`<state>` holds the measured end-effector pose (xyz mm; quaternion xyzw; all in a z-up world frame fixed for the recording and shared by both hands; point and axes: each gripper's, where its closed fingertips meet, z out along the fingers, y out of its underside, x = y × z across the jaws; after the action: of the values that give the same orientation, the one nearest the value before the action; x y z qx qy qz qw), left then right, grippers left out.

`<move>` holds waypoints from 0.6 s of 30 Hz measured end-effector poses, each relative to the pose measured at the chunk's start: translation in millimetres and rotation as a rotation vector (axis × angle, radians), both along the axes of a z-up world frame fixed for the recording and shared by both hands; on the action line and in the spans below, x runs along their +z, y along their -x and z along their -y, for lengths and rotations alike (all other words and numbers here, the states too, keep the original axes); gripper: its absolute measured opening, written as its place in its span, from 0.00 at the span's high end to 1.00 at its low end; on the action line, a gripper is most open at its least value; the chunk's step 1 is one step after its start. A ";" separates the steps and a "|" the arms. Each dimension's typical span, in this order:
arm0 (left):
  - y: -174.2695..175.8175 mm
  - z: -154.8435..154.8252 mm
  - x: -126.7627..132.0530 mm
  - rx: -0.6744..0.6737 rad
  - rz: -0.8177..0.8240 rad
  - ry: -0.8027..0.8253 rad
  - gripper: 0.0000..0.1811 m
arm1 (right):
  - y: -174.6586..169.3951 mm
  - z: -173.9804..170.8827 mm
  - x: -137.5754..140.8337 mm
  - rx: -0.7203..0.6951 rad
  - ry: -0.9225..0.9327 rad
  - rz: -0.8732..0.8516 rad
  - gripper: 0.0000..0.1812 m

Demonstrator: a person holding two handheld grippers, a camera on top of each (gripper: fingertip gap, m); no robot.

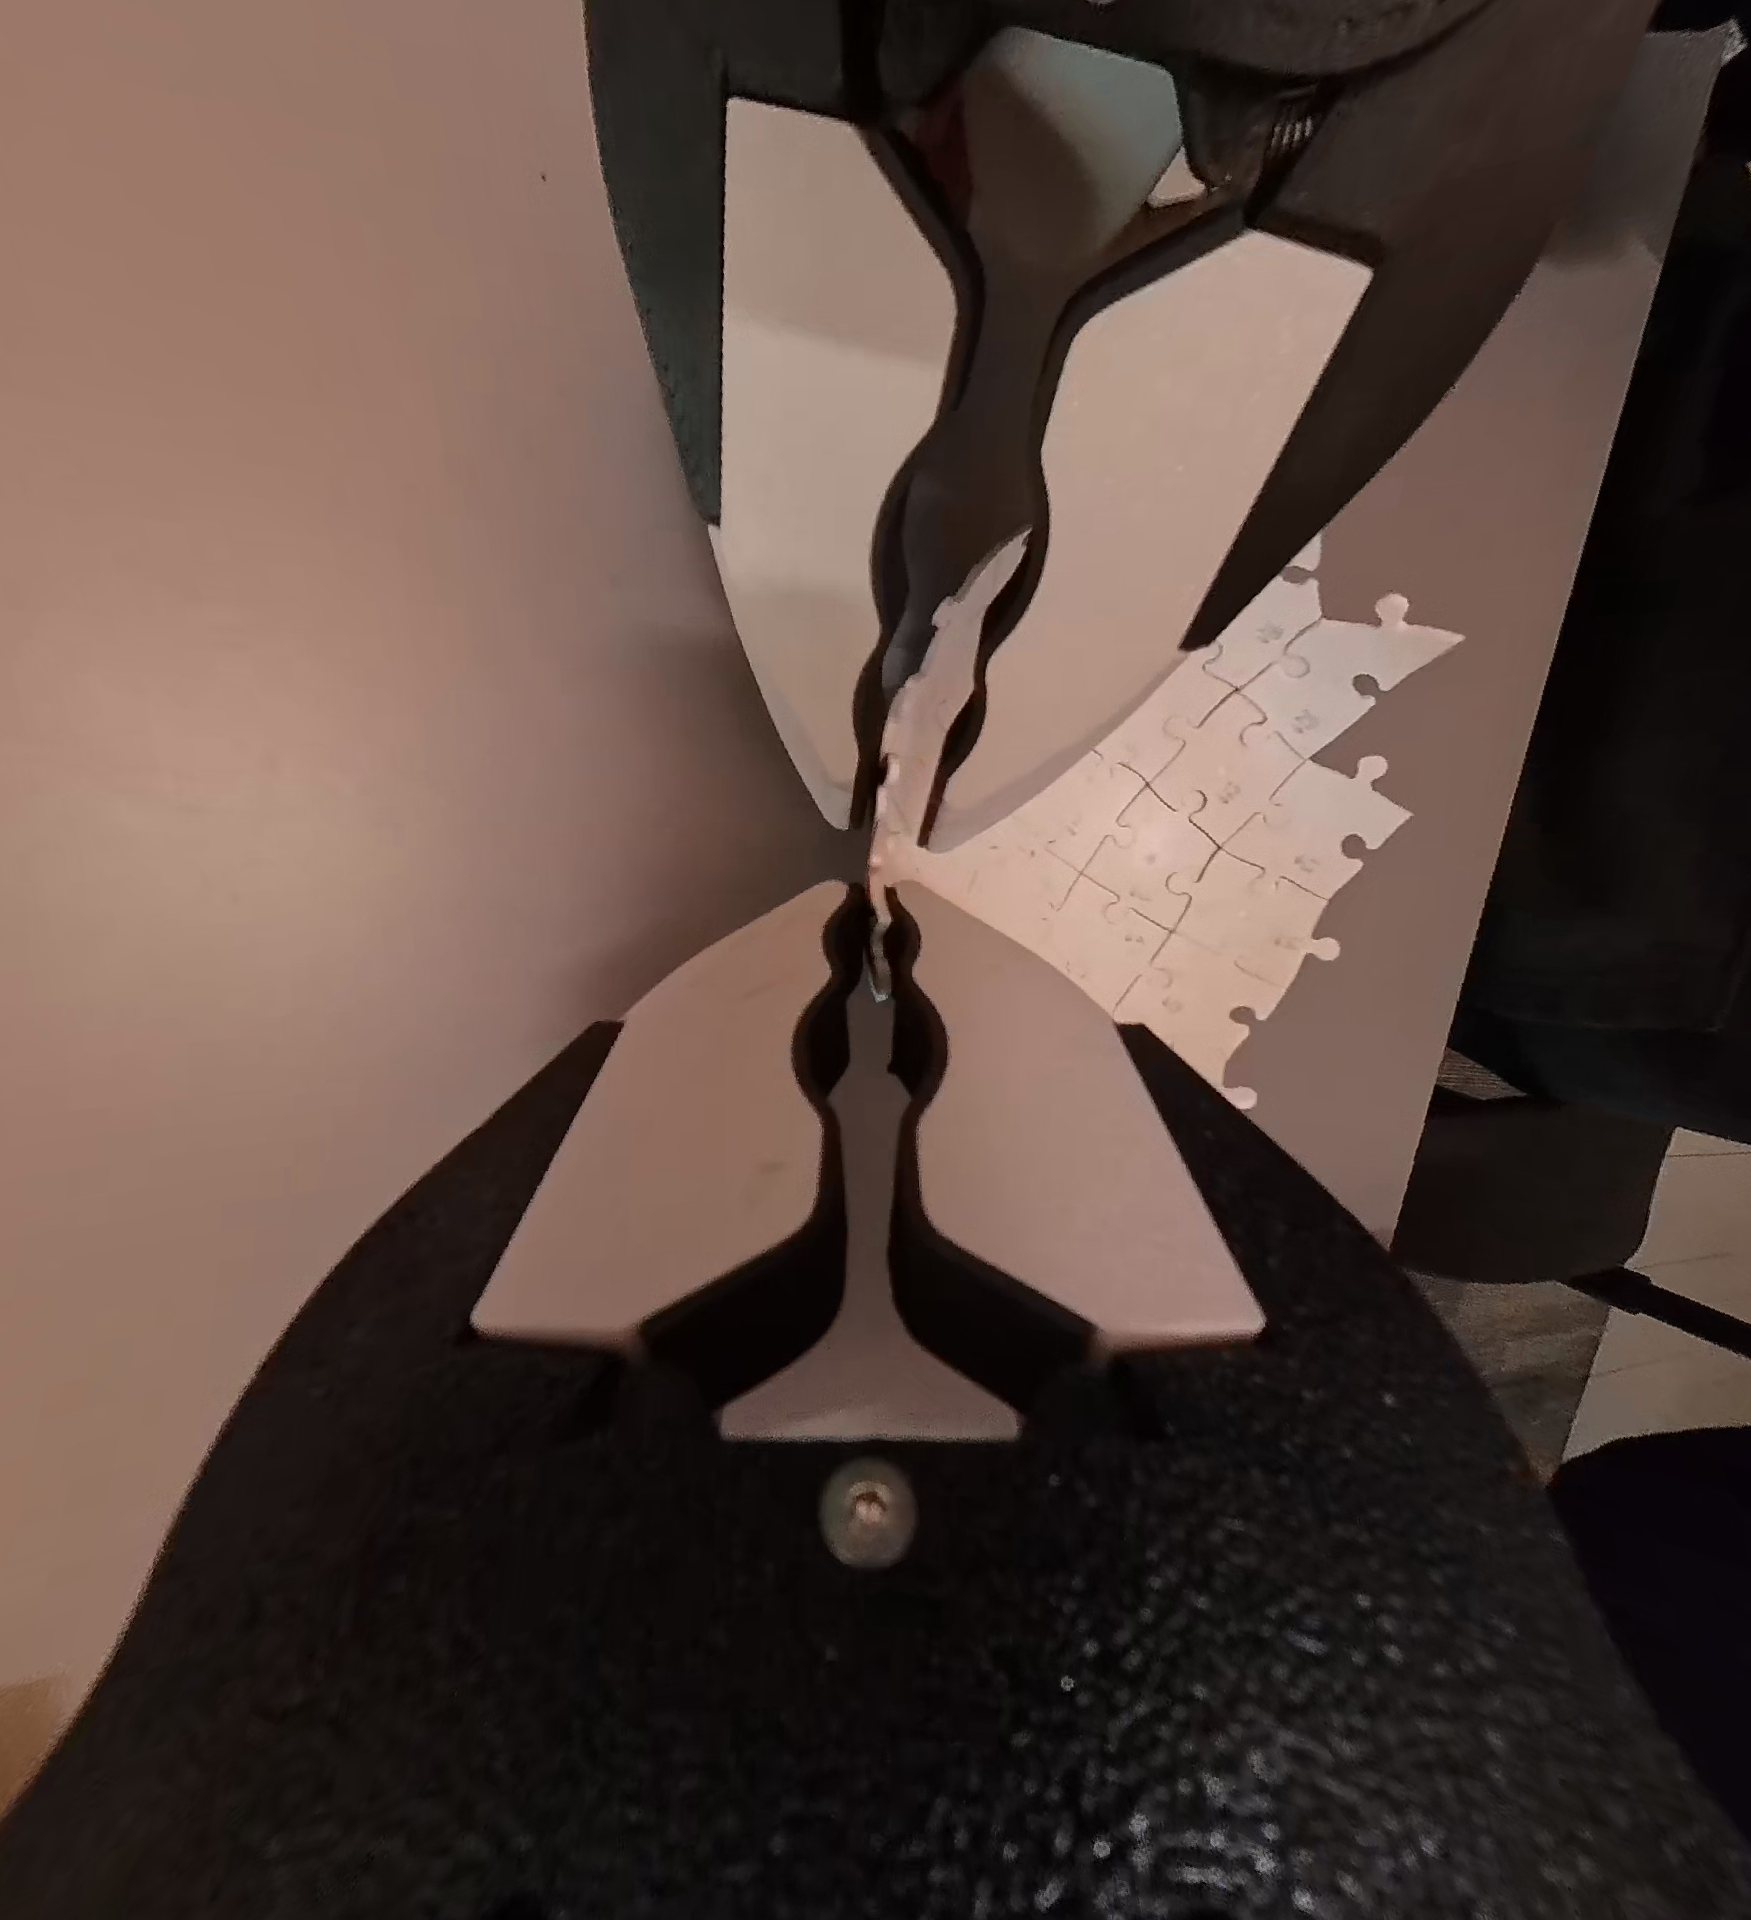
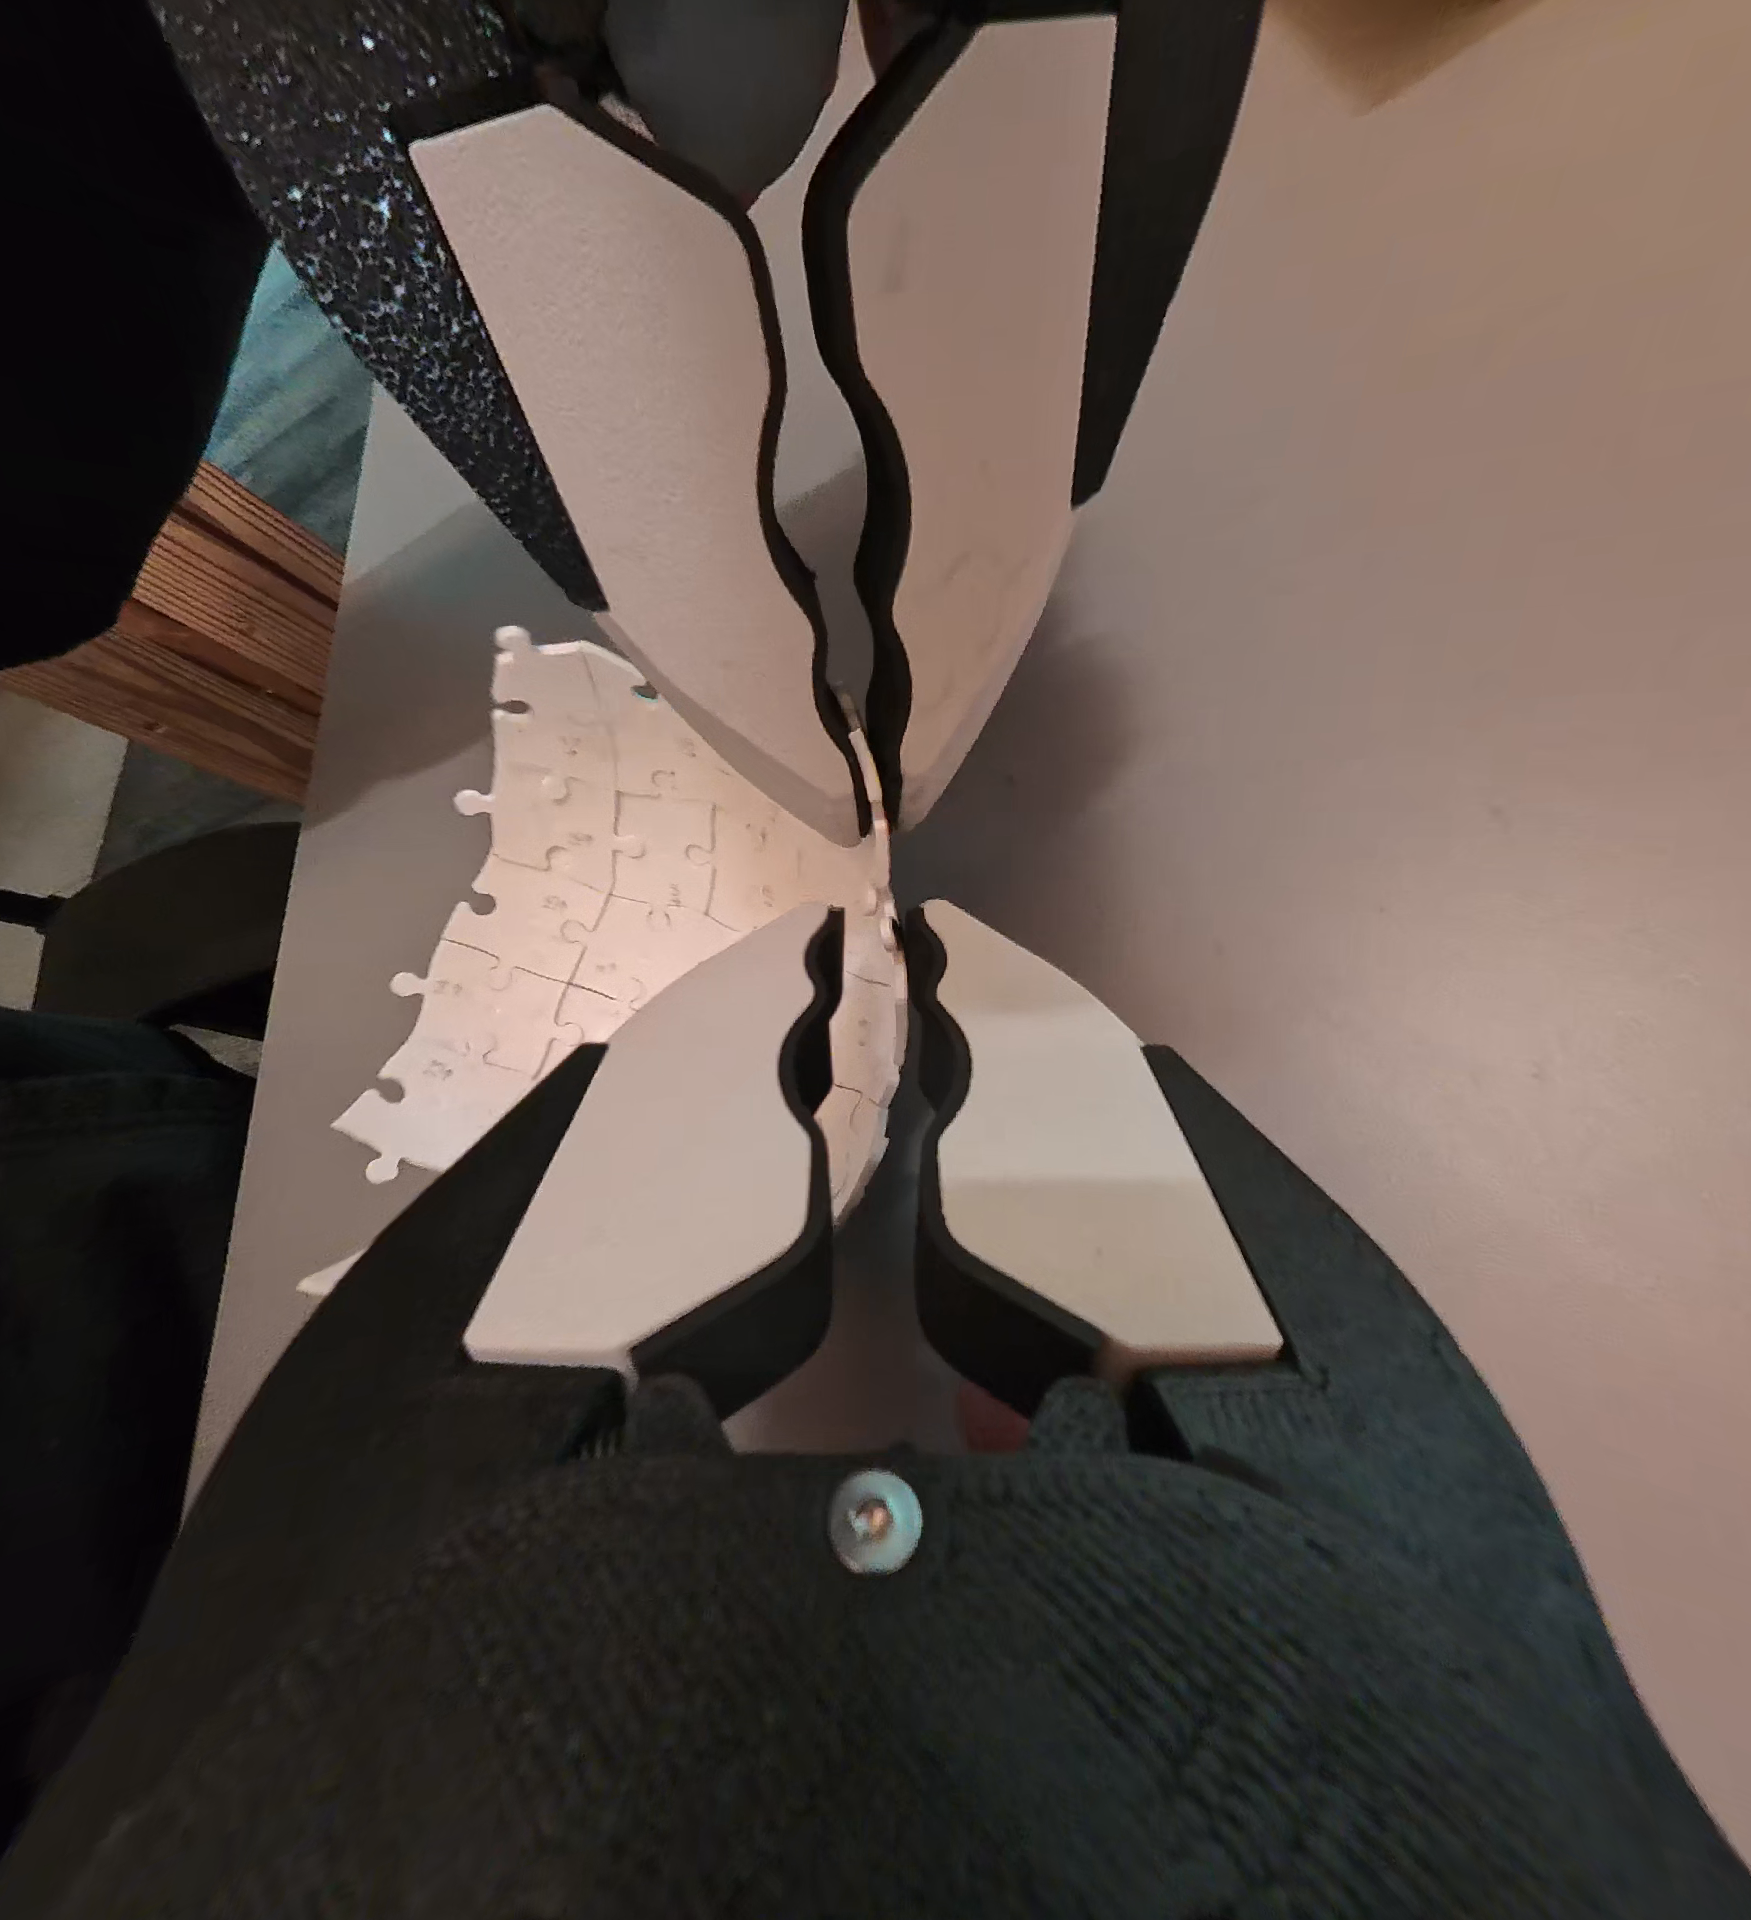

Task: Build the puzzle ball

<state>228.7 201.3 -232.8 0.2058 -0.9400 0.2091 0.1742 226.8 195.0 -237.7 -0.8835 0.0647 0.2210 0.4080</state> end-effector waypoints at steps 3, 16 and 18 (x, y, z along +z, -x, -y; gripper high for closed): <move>0.2 2.5 -1.3 0.001 0.000 -0.001 0.99 | -0.8 1.8 -2.2 0.001 0.013 0.016 0.95; 1.2 0.6 -3.4 -0.028 0.029 -0.089 0.99 | -0.9 3.6 -3.3 0.007 0.024 0.020 0.95; 1.6 0.7 -2.3 -0.030 0.022 -0.089 0.99 | -2.8 3.6 -4.3 0.001 0.025 0.040 0.98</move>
<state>227.2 200.6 -235.1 0.1970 -0.9532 0.1666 0.1576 229.6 191.4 -241.9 -0.8927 0.0589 0.2028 0.3981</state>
